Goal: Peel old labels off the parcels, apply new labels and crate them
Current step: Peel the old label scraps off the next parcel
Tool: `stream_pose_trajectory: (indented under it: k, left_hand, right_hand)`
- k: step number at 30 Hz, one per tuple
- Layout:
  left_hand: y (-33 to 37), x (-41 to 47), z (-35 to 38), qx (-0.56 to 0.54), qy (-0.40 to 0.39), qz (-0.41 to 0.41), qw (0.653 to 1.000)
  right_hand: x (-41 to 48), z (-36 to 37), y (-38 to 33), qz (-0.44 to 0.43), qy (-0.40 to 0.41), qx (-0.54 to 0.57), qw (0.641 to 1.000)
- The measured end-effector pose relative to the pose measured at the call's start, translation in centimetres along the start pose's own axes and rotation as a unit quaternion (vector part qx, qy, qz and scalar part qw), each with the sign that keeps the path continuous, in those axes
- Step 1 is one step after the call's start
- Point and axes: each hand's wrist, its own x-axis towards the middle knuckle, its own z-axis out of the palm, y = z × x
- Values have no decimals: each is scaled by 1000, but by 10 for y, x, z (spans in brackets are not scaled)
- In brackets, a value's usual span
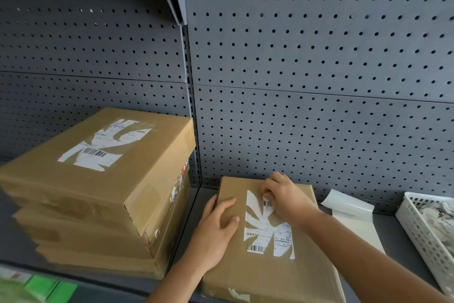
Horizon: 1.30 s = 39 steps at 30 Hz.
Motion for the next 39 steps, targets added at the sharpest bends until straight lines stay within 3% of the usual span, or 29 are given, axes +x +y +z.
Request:
stream_pose_trajectory:
  k: [4, 11, 17, 23, 27, 39]
  left_hand:
    - [1, -1, 0, 7, 0, 2, 1000]
    - [0, -1, 0, 14, -3, 4, 1000]
    - [0, -1, 0, 15, -4, 4, 1000]
    - [0, 0, 0, 17, -2, 2, 1000]
    - [2, -1, 0, 25, -4, 4, 1000]
    - [5, 0, -1, 43, -18, 0, 999]
  right_hand:
    - [-2, 6, -1, 8, 14, -39, 999]
    - [-1, -1, 1, -10, 2, -9, 1000]
    - [2, 2, -5, -6, -5, -97, 995]
    - [-11, -13, -9, 48, -49, 1, 998]
    - [-35, -18, -7, 90, -31, 80, 992]
    - [-63, -22, -37, 90, 67, 216, 970]
